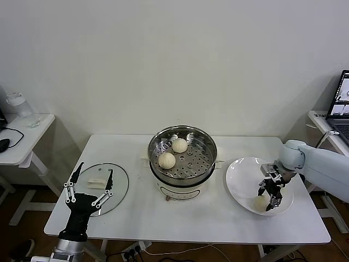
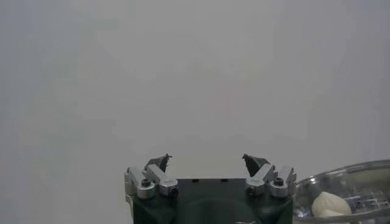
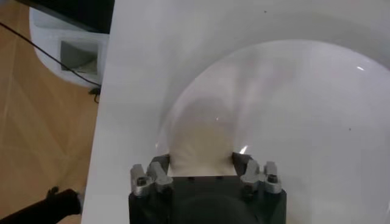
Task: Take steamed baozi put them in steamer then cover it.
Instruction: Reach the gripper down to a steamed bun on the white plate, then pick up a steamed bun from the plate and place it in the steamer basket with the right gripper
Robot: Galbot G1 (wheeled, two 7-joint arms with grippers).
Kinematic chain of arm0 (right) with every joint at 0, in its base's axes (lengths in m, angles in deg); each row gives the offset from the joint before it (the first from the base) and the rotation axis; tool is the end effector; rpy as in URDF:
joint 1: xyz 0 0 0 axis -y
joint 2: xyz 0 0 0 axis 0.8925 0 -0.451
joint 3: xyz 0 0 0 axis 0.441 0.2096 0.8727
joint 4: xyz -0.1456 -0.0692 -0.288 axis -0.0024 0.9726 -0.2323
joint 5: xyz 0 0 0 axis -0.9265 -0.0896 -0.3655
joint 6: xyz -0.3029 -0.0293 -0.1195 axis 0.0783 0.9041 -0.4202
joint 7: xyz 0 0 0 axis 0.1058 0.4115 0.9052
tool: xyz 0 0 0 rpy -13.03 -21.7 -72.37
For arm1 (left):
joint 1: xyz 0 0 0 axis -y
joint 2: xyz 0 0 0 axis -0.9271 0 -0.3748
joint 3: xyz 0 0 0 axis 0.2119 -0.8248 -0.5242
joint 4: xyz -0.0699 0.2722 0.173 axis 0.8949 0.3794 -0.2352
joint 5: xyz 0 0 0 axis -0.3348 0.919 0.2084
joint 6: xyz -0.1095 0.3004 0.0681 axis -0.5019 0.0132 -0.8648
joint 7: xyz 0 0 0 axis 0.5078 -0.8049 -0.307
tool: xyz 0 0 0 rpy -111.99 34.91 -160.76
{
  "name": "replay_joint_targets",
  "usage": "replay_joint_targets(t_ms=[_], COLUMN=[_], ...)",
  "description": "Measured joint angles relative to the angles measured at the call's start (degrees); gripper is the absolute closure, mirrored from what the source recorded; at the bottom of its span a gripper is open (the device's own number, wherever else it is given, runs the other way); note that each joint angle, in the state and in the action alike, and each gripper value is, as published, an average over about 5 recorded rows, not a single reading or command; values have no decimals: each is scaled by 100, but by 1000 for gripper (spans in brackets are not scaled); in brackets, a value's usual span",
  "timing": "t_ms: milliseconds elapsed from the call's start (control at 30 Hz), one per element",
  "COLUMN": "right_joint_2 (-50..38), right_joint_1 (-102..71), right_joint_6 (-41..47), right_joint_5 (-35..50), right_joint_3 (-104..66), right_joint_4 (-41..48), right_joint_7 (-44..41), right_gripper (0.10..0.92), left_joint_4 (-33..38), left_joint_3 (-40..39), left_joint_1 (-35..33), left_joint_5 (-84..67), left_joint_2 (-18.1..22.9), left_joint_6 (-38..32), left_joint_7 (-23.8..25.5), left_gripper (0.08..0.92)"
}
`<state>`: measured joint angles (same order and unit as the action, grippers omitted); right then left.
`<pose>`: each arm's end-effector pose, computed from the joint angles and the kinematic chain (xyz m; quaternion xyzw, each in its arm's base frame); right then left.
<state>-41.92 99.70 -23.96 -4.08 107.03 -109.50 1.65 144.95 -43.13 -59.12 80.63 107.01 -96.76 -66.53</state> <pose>0.4672 -0.1927 -0.2049 0.5785 -0.4643 0.4849 0.4633 0.1348 0.0642 -0.2658 0.0461 0.9711 0.1663 0.1649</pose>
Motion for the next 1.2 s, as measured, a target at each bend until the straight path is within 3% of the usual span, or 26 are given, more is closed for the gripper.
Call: replay_joint_targets(t_ms=[400, 800, 1200], right_joint_2=[134, 1175, 2180], right_joint_1=[1043, 2772, 2853], right_joint_6=[-351, -1435, -2642], right_joint_5=[20, 106, -728], right_joint_3=[88, 399, 486], right_joint_4=[-224, -738, -1311], right_joint_7=[-280, -359, -84], right_gripper=[364, 364, 364], left_joint_4=[50, 58, 50], left_joint_3=[-13, -48, -34], left_joint_1=[6, 15, 19], left_joint_5=[0, -1, -17], left_joint_2=[-48, -51, -53], left_joint_6=[1, -35, -77], left_joint_7=[-6, -8, -18], left_gripper=[177, 177, 177])
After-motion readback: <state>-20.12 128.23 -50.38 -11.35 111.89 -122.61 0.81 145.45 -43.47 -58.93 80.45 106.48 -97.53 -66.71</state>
